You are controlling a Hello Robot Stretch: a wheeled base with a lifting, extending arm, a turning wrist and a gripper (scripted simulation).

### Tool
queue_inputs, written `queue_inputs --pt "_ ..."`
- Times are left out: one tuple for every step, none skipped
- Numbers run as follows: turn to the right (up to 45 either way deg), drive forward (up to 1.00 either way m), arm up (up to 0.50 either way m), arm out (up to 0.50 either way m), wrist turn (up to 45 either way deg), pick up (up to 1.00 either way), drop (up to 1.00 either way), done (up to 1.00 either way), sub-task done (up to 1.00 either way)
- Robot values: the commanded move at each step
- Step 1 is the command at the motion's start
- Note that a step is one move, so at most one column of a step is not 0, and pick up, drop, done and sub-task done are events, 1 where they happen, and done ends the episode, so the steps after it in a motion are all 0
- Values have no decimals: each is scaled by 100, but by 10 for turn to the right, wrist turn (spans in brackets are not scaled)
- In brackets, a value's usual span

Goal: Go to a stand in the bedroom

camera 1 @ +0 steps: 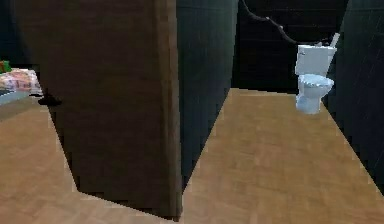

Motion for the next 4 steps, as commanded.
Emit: queue_inputs --pt "-450 0 0 0 0 0 0 0 0" --pt "-330 0 0 0 0 0 0 0 0" --pt "0 100 0 0 0 0 0 0 0" --pt "0 65 0 0 0 0 0 0 0"
